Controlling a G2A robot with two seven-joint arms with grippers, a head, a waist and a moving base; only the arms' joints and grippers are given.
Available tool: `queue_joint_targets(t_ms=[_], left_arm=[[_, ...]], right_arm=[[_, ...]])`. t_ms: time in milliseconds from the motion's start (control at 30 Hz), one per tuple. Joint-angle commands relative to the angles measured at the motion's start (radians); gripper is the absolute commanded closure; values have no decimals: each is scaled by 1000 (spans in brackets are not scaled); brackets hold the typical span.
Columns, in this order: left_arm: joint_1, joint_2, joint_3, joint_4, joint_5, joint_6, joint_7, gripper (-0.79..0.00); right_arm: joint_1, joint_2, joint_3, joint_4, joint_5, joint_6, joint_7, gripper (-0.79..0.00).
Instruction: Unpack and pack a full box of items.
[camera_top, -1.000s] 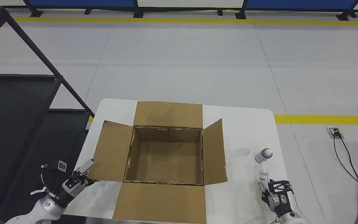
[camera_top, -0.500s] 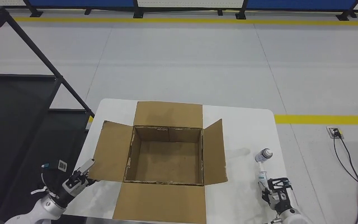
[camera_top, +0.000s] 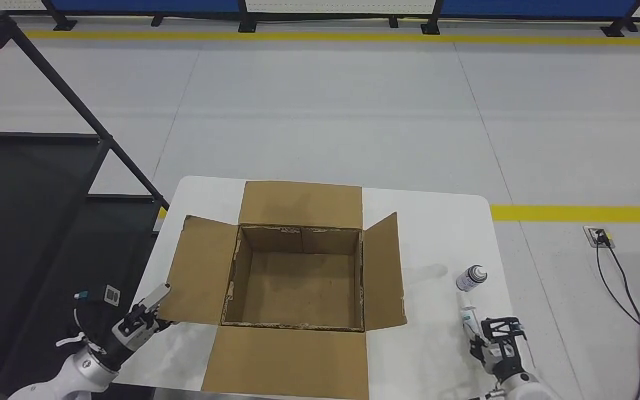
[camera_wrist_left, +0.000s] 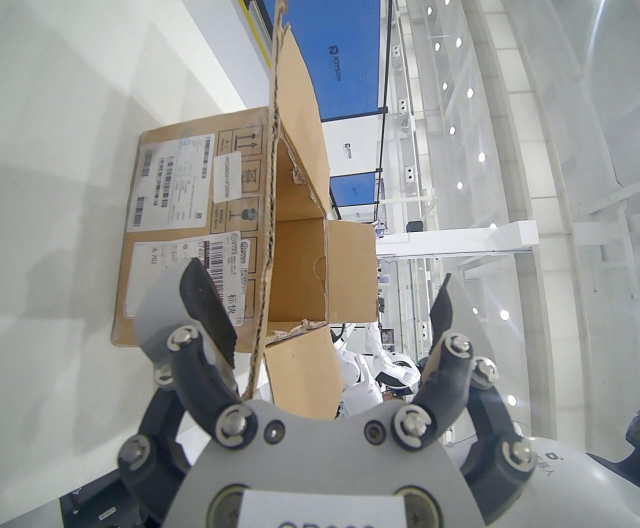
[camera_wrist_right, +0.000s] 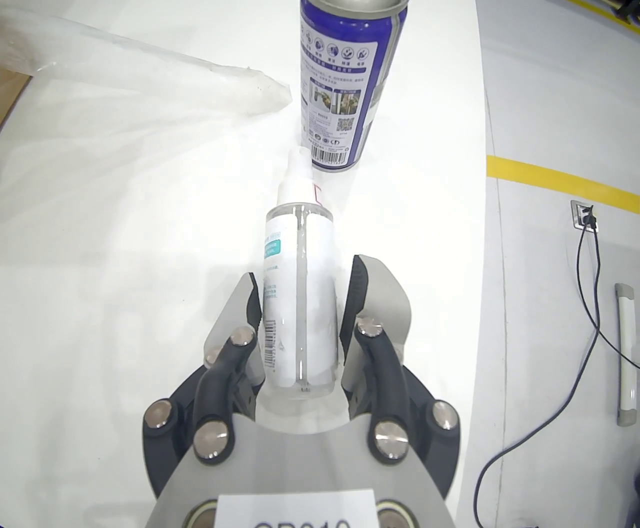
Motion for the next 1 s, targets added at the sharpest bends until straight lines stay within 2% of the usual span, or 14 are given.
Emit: queue_joint_targets(t_ms=[0,33,100,233,433,733,767,800,833,933,967], left_arm=[[-1,0,1,0,2,6,6,-785],[-2,0,1,1,5,9,9,-785],[-5,0,2,3,10,16,17,-785],[-10,0,2,6,13,26,26,-785],[-9,-1,-1,3,14,30,32,-785],[-19,3,-1,9,43,82,22,-785],[-21,3,2,8,50,86,26,-760],[-22,3,4,7,56,91,28,-662],[-23,3,6,6,59,97,33,-428],[-24,3,9,2,64,107,42,-219],[-23,3,10,0,65,111,47,-182]], right_arm=[[-11,0,2,-7,11,-1,-36,-409],[-19,-1,5,-13,22,0,-63,-536],[-38,-4,12,-29,74,-7,-122,-662],[-74,-6,32,-62,177,-67,-229,-785],[-113,-7,71,-69,349,-245,-436,-785],[-105,-6,66,-60,357,-258,-424,-785],[-98,-6,63,-55,361,-258,-424,-785],[-93,-7,59,-51,365,-261,-426,-785],[-88,-7,54,-46,367,-268,-429,-785],[-79,-7,41,-32,370,-291,-443,-785],[-76,-7,40,-28,369,-294,-448,-785]])
